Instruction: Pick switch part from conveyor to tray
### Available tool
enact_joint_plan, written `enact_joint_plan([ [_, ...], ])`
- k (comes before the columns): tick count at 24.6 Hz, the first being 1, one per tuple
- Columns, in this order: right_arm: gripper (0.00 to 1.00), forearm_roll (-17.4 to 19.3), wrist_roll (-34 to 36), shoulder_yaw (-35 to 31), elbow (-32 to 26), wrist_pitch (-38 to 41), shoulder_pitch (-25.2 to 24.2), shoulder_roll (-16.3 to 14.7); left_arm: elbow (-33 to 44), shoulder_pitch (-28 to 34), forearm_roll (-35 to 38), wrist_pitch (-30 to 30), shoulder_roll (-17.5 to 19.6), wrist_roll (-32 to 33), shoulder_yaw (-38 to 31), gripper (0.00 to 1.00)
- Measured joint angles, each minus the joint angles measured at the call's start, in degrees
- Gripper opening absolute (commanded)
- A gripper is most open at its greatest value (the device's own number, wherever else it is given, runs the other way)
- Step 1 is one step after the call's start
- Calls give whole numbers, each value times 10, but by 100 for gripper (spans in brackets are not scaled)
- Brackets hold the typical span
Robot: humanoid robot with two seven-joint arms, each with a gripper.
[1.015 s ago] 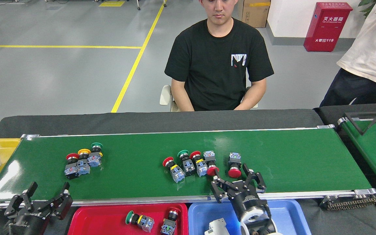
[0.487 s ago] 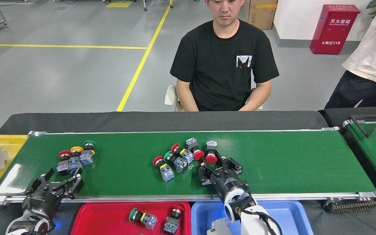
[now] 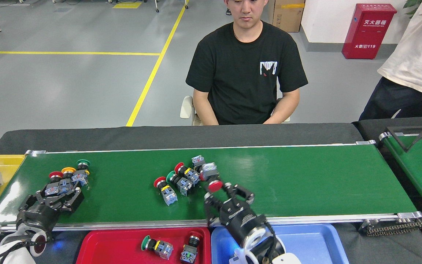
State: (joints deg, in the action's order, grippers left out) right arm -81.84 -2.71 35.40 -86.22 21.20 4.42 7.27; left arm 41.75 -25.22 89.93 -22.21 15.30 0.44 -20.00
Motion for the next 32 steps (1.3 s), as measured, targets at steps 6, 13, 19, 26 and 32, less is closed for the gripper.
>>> enact_joint_plan([
  [6, 100, 0, 0, 24, -2, 33, 0, -1, -1, 2, -23, 6, -1, -12, 1, 10],
  [13, 100, 6, 0, -188, -46, -45, -44, -11, 173, 117, -66, -67, -18, -32, 30, 8],
  [19, 100, 29, 39, -396, -60, -83, -92, -24, 454, 308, -85, -174, -57, -31, 73, 10],
  [26, 100, 33, 57, -494, -63, -88, -132, -40, 582, 422, -83, -221, -82, -25, 156, 100],
  [32, 100, 52, 60, -498, -64, -90, -132, -77, 586, 428, -83, -222, -105, -23, 151, 100],
])
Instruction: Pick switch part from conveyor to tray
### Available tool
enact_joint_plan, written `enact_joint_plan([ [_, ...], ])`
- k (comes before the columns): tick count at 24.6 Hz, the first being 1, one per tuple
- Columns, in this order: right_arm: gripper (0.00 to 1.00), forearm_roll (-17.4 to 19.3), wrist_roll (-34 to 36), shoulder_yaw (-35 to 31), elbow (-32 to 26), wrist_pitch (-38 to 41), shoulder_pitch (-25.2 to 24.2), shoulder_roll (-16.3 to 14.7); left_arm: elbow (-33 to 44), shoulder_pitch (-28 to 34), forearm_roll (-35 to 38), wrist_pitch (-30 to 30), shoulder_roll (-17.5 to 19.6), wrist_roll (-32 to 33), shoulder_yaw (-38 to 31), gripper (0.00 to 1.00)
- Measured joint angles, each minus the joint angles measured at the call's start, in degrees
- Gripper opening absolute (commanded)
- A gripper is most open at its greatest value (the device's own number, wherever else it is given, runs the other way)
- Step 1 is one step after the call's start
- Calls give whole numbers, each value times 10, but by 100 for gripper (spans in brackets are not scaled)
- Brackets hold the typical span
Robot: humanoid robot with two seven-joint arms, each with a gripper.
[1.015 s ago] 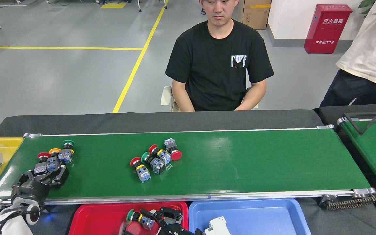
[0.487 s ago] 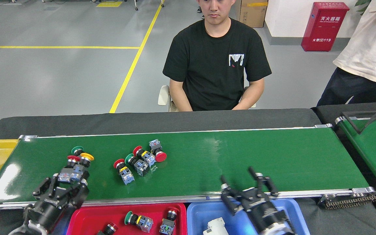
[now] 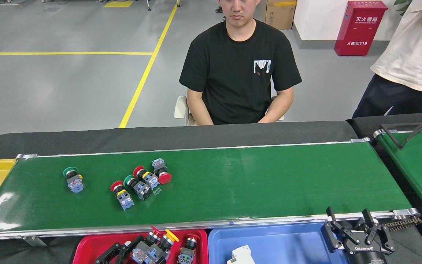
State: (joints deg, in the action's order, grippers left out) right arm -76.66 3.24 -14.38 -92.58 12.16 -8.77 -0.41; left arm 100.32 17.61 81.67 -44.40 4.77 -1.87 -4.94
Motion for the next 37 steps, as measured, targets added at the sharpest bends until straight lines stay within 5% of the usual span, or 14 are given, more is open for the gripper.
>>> enact_joint_plan([
  [4, 100, 21, 1, 0, -1, 3, 0, -14, 1, 9, 0, 10, -9, -1, -50, 100],
  [11, 100, 21, -15, 2, -8, 24, 0, -14, -27, 23, 0, 168, -26, -2, -187, 100],
  [18, 100, 22, -22, 26, -12, 35, -31, -33, -28, 26, 1, 186, -28, -3, -203, 100],
  [25, 100, 22, -23, 49, -14, 35, -37, -38, -48, -86, 4, 191, -28, 102, -191, 100],
  [37, 100, 22, -23, 51, -16, 35, -37, -38, -192, -199, 5, 193, 9, 126, -191, 100],
])
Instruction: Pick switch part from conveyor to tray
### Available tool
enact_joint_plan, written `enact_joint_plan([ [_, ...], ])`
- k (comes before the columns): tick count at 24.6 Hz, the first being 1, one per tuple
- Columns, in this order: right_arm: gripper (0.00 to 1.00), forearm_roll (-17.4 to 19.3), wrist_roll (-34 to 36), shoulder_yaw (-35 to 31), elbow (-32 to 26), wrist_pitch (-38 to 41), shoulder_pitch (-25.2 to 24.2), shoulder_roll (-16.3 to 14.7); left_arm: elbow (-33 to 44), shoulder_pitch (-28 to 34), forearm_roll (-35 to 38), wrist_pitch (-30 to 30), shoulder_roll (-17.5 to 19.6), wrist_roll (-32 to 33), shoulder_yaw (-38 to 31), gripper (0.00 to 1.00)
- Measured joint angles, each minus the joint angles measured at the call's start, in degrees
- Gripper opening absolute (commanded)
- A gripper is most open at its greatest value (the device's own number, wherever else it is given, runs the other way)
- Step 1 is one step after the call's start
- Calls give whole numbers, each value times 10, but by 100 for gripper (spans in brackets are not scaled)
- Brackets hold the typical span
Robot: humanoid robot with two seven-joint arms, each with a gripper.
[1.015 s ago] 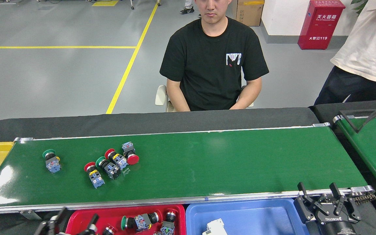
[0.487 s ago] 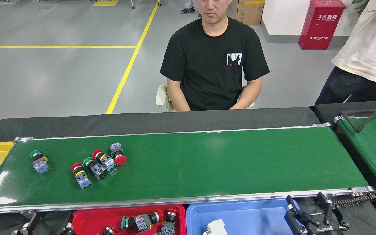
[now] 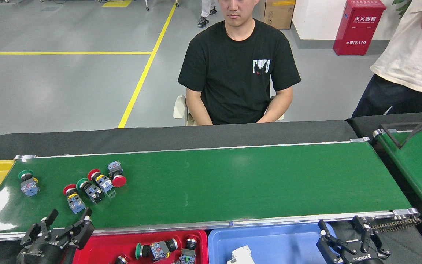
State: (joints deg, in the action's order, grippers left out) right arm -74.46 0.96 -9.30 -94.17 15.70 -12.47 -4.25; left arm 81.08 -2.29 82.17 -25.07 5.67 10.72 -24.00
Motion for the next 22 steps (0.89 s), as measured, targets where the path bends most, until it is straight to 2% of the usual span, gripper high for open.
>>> enact_joint_plan([
  [5, 100, 0, 0, 1, 0, 0, 1, 0, -68, -38, 19, 13, 25, 2, 0, 100],
  [19, 100, 0, 0, 20, 0, 1, 1, 0, -119, -73, 22, 17, 26, 0, 15, 100],
  [22, 100, 0, 0, 21, 0, 1, 1, 0, -154, -102, 22, 22, 26, -1, 15, 95],
])
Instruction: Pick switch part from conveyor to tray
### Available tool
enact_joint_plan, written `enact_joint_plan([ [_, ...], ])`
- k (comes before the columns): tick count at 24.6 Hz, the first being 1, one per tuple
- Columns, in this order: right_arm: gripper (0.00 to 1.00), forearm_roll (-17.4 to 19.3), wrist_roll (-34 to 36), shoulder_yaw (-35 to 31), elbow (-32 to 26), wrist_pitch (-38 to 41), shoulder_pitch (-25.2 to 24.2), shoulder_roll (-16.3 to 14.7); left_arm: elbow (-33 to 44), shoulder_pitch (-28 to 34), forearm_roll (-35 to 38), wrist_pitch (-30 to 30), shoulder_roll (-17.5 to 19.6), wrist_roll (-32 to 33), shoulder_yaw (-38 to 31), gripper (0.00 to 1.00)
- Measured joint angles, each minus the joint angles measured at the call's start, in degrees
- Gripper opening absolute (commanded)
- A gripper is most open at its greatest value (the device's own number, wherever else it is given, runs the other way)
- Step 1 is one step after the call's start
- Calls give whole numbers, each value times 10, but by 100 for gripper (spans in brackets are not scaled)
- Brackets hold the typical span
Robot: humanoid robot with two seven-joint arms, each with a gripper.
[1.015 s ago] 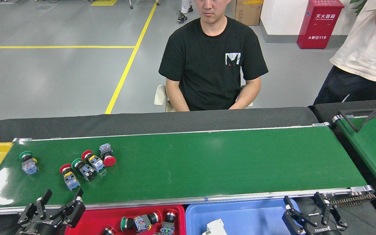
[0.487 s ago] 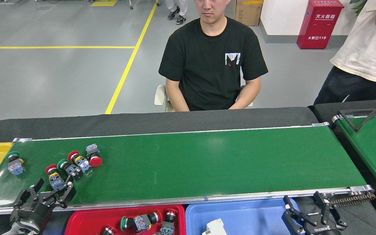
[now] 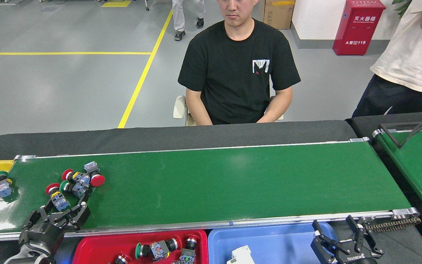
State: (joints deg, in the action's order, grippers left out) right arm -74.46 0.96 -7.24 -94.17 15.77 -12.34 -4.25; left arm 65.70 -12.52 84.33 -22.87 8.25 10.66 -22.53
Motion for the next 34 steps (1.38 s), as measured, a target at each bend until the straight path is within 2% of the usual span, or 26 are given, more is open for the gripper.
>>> enact_joint_plan([
  [1, 100, 0, 0, 0, 0, 0, 0, 0, -14, -11, 0, 3, 0, -1, 0, 82],
  [3, 100, 0, 0, 0, 0, 0, 0, 0, -40, -30, 0, 6, 2, -3, 0, 24],
  [5, 100, 0, 0, 0, 0, 0, 0, 0, -56, -37, -3, 7, 6, -8, 2, 10],
  [9, 100, 0, 0, 0, 0, 0, 0, 0, -65, -37, -5, 8, 8, -32, 7, 4],
  [13, 100, 0, 0, 0, 1, 0, -1, 0, -62, -30, -5, 10, 7, -49, 9, 2],
  [16, 100, 0, 0, 0, 1, 0, -1, 0, -7, 7, -11, -9, 1, -51, 13, 2],
  [22, 100, 0, 0, 0, 1, 0, -1, 0, 217, 169, -37, -127, -19, -55, 22, 3],
  [24, 100, 0, 0, 0, 1, 0, -1, 0, 280, 223, -39, -154, -40, -53, 56, 4],
  [26, 100, 0, 0, 0, 1, 0, -2, 0, 328, 267, -40, -166, -45, -52, 91, 6],
  [27, 100, 0, 0, 0, 1, 0, -2, 0, 343, 289, -40, -170, -45, -52, 108, 11],
  [28, 100, 0, 0, 0, 1, -1, -2, 0, 350, 303, -40, -174, -46, -52, 123, 22],
  [29, 100, 0, 0, 0, 1, -1, -2, 0, 351, 308, -40, -178, -46, -51, 137, 48],
  [30, 100, 0, 0, 0, 1, -1, -2, 0, 353, 311, -40, -181, -48, -50, 146, 85],
  [31, 100, 0, 0, 0, 1, -2, -2, 0, 354, 311, -40, -182, -51, -50, 149, 100],
  [34, 100, 0, 0, 0, 1, -3, -5, 0, 355, 313, -40, -184, -59, -49, 147, 100],
])
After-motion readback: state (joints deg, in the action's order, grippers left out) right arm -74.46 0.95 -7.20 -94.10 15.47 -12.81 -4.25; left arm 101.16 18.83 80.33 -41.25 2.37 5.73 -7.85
